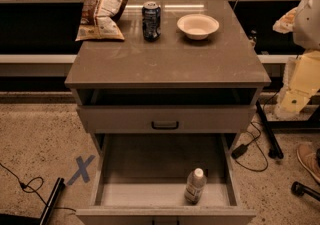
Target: Pick blue plastic bottle from middle drawer and place on counter
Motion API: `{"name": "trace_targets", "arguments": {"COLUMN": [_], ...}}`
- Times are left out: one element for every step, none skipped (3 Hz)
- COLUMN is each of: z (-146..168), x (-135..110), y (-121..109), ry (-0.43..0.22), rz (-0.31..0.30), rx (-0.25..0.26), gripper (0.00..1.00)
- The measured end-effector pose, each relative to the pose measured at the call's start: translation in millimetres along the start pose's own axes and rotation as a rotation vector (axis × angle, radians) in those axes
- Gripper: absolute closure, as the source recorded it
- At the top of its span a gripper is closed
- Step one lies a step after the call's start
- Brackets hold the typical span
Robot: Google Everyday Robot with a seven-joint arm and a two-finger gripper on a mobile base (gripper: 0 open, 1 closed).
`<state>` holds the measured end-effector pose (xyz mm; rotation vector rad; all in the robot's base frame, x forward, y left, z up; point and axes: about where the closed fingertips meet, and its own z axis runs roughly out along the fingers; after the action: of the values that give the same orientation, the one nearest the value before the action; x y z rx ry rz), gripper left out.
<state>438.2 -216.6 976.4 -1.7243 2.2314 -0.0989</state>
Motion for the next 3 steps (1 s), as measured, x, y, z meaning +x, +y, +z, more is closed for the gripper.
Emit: {"name": "trace_targets", "arguments": {"z": [0.0, 19.7, 56.8], "x": [0.0, 9.9, 23.9], "y": [0.0, -2.6, 11.4], "ry": [0.0, -0.107, -0.263], "rz": [0.0, 0.033, 0.043], "rx": [0.0, 0.023, 0.035], "gripper": [0.0, 0.0, 0.0]}}
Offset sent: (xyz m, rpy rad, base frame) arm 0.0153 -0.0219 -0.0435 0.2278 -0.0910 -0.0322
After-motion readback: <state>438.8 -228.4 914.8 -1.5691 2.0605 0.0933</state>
